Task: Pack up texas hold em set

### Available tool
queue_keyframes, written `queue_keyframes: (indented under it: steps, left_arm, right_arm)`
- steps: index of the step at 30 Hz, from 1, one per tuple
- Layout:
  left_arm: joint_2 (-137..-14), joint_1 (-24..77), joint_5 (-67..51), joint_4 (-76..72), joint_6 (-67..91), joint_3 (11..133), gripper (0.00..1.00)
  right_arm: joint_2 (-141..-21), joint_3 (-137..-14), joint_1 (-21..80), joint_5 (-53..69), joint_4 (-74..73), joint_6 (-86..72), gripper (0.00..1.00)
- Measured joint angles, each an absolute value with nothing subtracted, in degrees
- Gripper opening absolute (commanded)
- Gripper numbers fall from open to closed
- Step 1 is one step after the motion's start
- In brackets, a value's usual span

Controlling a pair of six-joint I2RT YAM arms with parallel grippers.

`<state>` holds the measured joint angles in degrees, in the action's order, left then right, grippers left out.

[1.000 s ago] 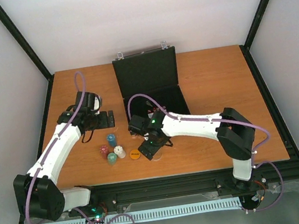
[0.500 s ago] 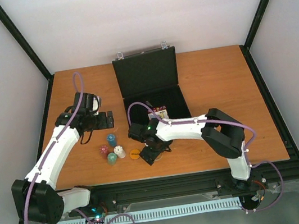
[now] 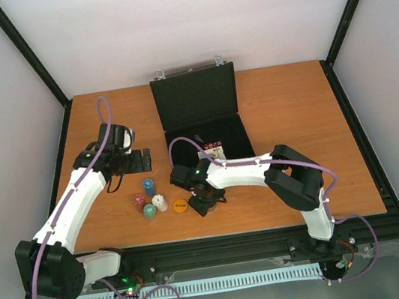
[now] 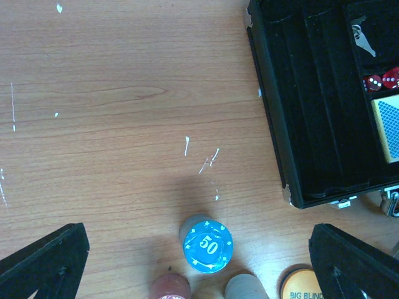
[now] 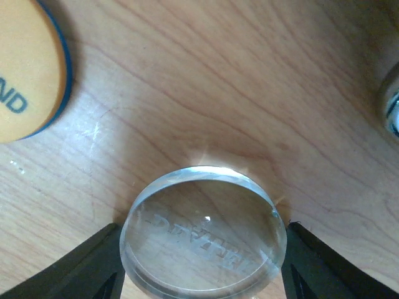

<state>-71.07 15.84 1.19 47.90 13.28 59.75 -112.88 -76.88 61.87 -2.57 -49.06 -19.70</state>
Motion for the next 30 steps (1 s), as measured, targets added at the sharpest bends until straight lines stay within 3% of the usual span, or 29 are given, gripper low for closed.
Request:
queue_keyframes:
  steps: [4,6,21,30]
  left_arm:
    - [-71.07,15.84,1.34,47.94,13.23,59.72,1.0]
    - [-71.07,15.84,1.37,47.97,13.23,59.7,1.0]
    - [-70.37,15.84,1.89,48.03,13.23,58.46,1.0]
    - [-70.37,15.84,1.85,48.01,13.28,58.3,1.0]
  right_arm:
    - [-112.88,-76.88,61.84,-2.31,-48.95,-19.7,0.47]
    - [-112.88,-76.88,61.84,-2.2,-48.93,-19.62,0.45]
    - [-110.85,-83.88,60.29,-2.33,-54.98,-18.9,0.45]
    - [-108.95,-96.03,50.22,-4.29,-57.43,-18.28,0.46]
